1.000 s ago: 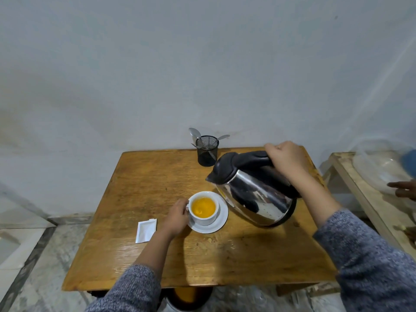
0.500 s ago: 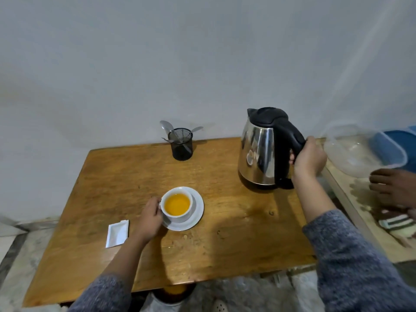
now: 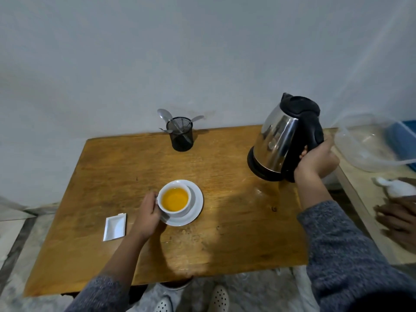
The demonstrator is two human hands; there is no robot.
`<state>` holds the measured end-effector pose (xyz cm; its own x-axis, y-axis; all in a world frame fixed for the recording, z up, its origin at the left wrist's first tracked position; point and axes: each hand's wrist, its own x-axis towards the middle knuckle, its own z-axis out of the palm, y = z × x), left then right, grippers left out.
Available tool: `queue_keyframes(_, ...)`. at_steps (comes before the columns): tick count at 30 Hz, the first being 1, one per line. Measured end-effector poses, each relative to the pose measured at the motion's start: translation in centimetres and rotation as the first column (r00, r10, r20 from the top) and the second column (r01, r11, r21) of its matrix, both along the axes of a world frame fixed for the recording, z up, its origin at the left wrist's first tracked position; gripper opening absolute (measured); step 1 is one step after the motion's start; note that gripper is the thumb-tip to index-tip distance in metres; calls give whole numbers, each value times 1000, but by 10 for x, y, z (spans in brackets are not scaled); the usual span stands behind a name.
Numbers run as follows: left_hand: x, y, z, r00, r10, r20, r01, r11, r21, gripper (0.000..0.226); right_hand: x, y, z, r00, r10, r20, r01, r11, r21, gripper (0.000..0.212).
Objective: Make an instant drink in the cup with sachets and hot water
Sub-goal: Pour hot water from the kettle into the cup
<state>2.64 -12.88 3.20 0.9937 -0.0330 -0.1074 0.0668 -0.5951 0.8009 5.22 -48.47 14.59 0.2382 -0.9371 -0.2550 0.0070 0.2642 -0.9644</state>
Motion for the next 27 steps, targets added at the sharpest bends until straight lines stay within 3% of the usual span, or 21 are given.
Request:
queue_keyframes(9, 0, -1, -4, 1000, 1, 10, -1, 999, -38, 8, 6, -9, -1, 998, 59, -6, -59, 997, -45, 40)
queue_keyframes(14, 0, 0, -4, 1000, -3, -2, 3, 998, -62, 26, 7, -14, 6, 990, 131, -49, -135, 985, -110, 38)
queue_keyframes(17, 1, 1, -7, 1000, -2, 9, 2, 999, -52, 12, 5, -12, 6, 983, 159, -89, -171, 975, -142, 38)
queue_keyframes(21, 2, 2, -10, 1000, -13, 19, 14, 999, -45, 14, 1, -8, -2, 974, 188, -124, -213, 948, -236, 42)
queue_keyframes(27, 3, 3, -9, 1000, -2, -3, 2, 999, -34, 14, -2, -10, -3, 971, 195, -140, -225, 942, -248, 43)
